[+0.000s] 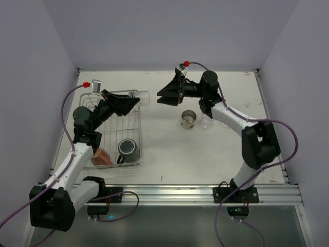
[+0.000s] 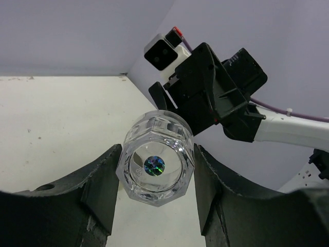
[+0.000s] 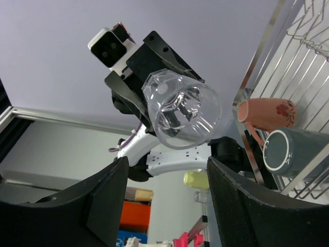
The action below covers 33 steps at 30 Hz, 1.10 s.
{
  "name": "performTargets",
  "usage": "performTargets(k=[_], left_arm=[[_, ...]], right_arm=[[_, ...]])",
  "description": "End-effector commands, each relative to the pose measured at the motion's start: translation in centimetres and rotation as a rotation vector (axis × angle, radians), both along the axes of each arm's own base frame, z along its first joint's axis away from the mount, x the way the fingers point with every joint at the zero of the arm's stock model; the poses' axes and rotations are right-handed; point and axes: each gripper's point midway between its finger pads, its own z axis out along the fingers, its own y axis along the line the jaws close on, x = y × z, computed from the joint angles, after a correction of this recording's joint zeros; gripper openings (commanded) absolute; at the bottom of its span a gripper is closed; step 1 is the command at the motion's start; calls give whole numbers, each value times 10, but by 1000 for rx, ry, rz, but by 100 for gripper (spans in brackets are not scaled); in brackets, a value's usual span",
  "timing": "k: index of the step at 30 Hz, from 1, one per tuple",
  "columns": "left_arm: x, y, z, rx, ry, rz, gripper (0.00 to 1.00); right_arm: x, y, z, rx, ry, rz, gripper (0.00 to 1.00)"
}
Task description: Unload the cups from the dish rack
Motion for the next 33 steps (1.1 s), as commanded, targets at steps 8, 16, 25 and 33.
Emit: performTargets(k=[8, 16, 25, 33], left_arm=[[-15, -20, 13, -36, -68, -75, 0], [-15, -39, 4, -27, -46, -109, 0], [-13, -45, -3, 13, -32, -118, 19], [20, 3, 14, 148, 2, 186, 100]], right_arm=[[-11, 19, 29, 88, -26, 101, 63], [-11, 29, 36, 100, -32, 106, 44], [-7, 31, 23, 55, -45, 81, 0], [25, 4, -14, -82, -13, -52, 0]])
